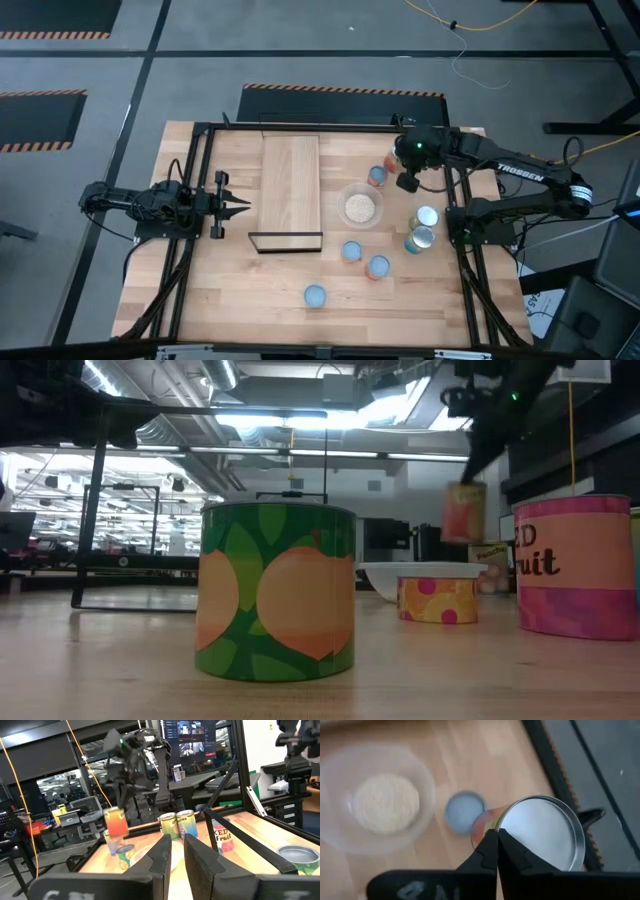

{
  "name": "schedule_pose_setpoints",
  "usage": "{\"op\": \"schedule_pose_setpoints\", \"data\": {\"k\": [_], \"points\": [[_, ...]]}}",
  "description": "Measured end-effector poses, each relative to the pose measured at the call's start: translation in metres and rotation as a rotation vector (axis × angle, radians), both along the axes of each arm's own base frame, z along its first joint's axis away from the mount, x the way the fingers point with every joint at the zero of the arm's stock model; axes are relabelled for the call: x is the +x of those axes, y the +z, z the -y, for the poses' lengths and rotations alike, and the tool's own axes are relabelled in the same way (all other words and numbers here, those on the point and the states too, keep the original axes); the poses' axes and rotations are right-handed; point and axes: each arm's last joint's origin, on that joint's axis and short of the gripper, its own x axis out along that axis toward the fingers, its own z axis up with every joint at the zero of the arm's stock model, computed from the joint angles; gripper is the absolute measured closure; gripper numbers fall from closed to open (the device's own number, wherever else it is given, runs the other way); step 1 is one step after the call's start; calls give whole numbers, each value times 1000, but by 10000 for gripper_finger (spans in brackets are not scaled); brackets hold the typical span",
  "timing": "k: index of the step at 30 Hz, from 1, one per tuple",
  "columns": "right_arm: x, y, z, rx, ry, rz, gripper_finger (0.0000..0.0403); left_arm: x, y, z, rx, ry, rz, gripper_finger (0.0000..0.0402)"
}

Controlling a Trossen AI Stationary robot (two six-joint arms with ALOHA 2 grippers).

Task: Pick and place cans onto a shelf
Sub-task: Put the large canned pineapple on the shelf

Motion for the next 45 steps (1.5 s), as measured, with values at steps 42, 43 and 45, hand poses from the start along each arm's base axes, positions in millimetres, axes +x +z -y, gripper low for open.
{"op": "schedule_pose_setpoints", "data": {"k": [42,43,45], "points": [[251,-4,51,-38,365,-33,403,0,0,0,0,0,0,357],[253,-9,52,-26,369,-40,403,0,0,0,0,0,-1,357],[256,-17,52,2,386,-42,403,0,0,0,0,0,-1,357]]}}
